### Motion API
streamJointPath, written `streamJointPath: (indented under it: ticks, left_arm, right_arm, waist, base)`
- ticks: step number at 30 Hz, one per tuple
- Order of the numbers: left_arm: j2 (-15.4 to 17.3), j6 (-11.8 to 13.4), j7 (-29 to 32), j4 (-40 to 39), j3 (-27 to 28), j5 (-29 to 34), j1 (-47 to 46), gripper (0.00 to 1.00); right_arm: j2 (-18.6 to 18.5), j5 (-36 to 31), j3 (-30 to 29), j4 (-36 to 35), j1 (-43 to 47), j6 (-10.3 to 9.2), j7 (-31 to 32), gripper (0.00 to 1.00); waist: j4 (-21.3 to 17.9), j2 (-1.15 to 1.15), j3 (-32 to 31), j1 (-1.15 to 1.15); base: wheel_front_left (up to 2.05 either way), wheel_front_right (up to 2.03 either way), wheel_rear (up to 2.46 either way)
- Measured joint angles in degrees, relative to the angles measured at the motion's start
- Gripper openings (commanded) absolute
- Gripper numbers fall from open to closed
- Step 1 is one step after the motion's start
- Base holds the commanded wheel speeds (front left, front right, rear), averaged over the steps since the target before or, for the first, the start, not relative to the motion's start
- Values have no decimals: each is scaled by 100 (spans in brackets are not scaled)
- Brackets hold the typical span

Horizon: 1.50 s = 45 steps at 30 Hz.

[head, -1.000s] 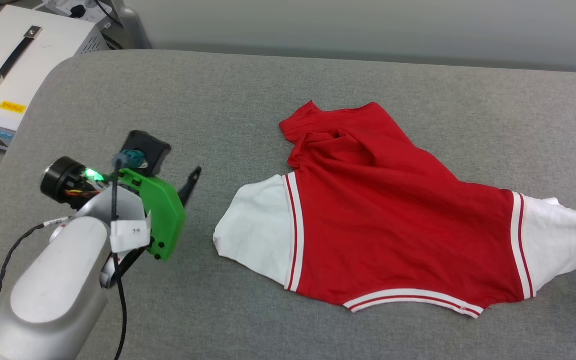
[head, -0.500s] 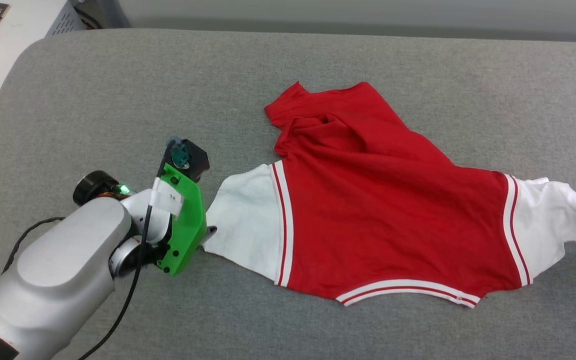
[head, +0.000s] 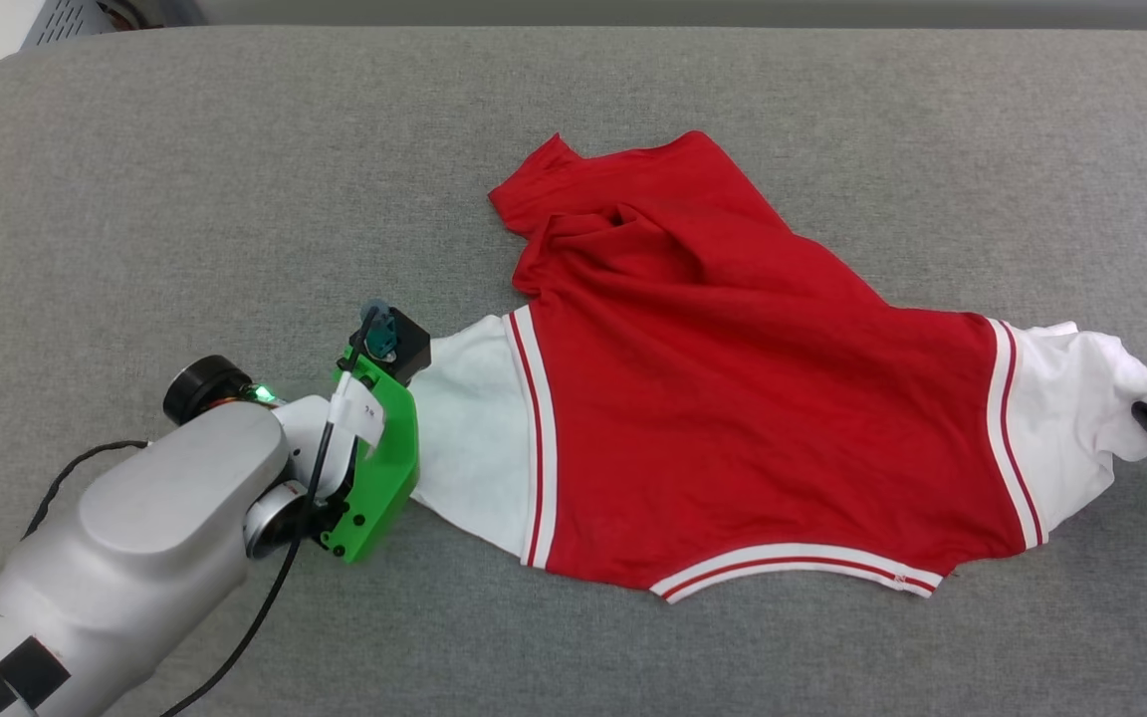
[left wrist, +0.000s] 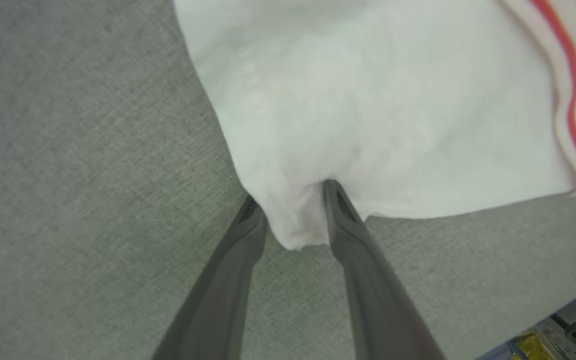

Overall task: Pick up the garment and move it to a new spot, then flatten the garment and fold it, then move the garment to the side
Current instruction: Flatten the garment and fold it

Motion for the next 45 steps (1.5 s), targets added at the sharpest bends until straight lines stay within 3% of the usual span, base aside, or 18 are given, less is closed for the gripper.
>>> streamJointPath:
  ticks: [5,12,20,25,35,45]
  left_arm:
    - [30,0,-410,-58,-182,-210,-1,0]
    - [311,0,-1633,-425,-67,-605,164,0]
    - [851,2,-2919,-1392,611,-884,98,0]
    - [960,159,-3255,-2004,1011,-869,-219,0]
    - [899,445,-3388,-2614,1519,-570,-1206,0]
    - [205,423,-3422,-1759,1664,-79,-2480,0]
  right_arm:
    - [-4,20,65,48,-3,0,-107,0]
    - [-66,100,-2,-65,44,0,-383,0]
    - [-225,366,-571,-706,260,0,-547,0]
    - [-296,381,-971,-1255,261,0,-514,0]
    - [-342,363,-1572,-2105,-258,0,-162,0]
    - [-198,225,-1346,-1839,-2143,0,283,0]
  waist:
    - [37,0,-117,0]
    - [126,0,-481,0]
    - [263,0,-946,0]
    - [341,0,-1125,0]
    - [322,0,-1196,0]
    - [254,0,-739,0]
  base:
    - [0,0,0]
    - [0,0,0]
    - [0,0,0]
    - [0,0,0]
    - [0,0,0]
    - [0,0,0]
